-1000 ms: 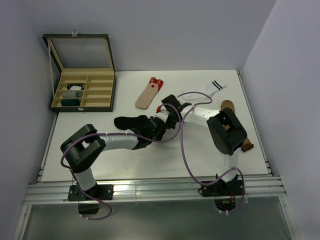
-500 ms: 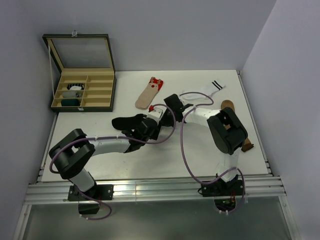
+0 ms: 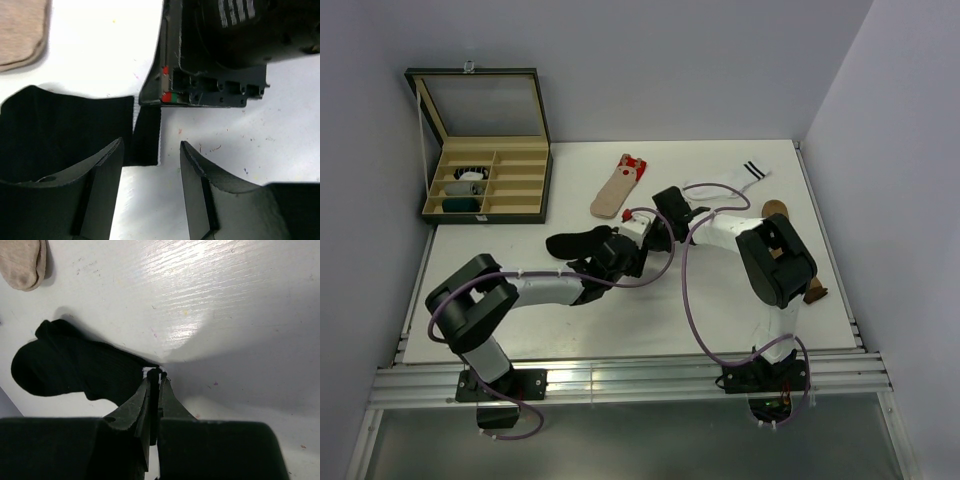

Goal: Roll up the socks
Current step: Roll the sock at the center of the board.

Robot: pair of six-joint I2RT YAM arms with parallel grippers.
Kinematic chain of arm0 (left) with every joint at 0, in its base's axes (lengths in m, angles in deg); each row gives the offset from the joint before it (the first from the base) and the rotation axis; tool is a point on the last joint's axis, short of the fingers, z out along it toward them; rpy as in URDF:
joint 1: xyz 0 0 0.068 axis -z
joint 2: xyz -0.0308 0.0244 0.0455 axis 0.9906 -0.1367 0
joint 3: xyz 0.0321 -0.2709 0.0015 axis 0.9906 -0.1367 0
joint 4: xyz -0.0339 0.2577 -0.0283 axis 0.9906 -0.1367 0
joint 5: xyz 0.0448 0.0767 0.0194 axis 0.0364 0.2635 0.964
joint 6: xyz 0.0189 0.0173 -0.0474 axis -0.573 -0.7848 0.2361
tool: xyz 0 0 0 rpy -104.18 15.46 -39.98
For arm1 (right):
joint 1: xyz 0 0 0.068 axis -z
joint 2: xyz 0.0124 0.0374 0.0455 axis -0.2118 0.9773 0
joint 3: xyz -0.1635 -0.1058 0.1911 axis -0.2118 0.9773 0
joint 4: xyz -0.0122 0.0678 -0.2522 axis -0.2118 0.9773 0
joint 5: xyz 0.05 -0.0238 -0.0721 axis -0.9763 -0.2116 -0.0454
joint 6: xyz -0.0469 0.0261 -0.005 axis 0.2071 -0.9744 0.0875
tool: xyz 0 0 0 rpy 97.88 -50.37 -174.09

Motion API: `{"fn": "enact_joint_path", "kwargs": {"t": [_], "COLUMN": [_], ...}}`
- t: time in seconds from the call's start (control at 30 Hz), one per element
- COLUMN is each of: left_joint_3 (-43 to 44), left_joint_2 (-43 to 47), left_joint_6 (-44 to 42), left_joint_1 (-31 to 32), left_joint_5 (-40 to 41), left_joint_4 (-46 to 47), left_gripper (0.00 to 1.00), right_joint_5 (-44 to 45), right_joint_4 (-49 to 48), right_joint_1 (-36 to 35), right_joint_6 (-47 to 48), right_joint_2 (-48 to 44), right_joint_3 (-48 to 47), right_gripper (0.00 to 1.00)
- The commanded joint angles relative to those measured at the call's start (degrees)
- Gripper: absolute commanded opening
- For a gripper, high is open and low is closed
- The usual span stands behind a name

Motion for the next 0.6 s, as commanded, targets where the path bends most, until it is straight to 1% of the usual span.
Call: {"fn": "enact_joint_path", "kwargs": {"t": [0.0,0.1,0.33,0.57], "left_joint_3": [1.3,2.6,5.2,8.3], "left_joint_2": [-2.3,-3.9,-7.2,-10.4], "left_joint_6": [-1.9,-2.3,-1.9,-1.3], "left_joint_1": [0.2,0.2,0.2,0.4], "left_joint_5": [-2.6,-3.4,-2.5,-1.9], "left_joint_4": [2.8,1.7,-0.6,-3.8], "left_gripper": [0.54,0.53,0.52,0.49], "right_joint_5": [-1.0,-1.5,-2.1,-2.8], "right_joint_4": [-0.6,-0.4,0.0,-0.2], "right_joint_1": [0.5,0.9,1.4,1.6], "right_joint_6": [1.0,1.3,1.8,1.9], "right_joint_2": [0.4,0.1,0.2,0.1], "right_joint_3": [0.4,0.5,0.1,0.4], "right_gripper": [0.0,0.0,0.0,0.0]}}
